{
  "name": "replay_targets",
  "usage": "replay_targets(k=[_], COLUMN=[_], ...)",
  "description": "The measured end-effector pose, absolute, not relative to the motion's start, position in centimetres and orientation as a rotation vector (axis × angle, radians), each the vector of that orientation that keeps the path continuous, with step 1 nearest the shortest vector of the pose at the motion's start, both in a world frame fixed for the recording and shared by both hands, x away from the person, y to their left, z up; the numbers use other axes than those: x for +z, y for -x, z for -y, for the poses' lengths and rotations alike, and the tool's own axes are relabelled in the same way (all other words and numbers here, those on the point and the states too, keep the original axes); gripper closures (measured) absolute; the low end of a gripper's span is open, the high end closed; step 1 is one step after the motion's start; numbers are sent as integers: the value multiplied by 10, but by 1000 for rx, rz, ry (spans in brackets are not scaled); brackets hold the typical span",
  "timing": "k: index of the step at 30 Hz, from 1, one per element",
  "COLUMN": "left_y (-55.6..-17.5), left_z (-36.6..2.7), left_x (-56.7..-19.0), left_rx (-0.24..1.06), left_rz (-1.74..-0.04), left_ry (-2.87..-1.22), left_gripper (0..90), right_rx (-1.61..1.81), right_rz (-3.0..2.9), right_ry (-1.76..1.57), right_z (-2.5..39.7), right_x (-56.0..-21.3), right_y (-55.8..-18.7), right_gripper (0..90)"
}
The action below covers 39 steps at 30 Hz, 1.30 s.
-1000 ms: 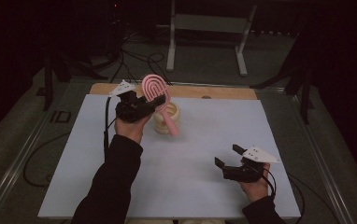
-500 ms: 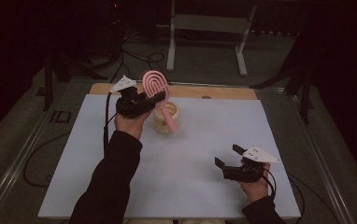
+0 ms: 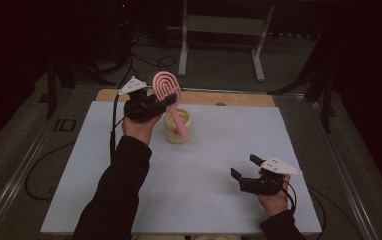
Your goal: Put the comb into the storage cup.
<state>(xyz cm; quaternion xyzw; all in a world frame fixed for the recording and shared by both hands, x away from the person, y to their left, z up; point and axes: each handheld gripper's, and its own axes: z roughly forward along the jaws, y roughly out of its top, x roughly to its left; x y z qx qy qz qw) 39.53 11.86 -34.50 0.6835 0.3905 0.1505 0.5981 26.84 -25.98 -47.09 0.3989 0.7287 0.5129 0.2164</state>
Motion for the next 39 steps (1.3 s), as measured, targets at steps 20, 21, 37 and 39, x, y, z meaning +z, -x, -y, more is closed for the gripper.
replay_targets(k=[20, 21, 37, 39], left_y=[-411, -412, -423, -424], left_z=[-115, -115, -110, -109], left_x=[-337, -337, -336, -336], left_rx=[414, 419, 463, 469], left_rz=[-929, -929, -950, -952], left_ry=[-1593, -1597, -1618, -1618], left_gripper=[649, 649, 648, 649], right_rx=[1417, 1418, 1419, 1419], right_rz=[-2021, -2020, -2025, -2026], right_ry=[-1110, -1111, -1114, -1114], right_z=[261, 261, 261, 261], right_x=[-471, -471, -472, -472], right_y=[-269, -269, -270, -270], right_gripper=[104, 104, 104, 105])
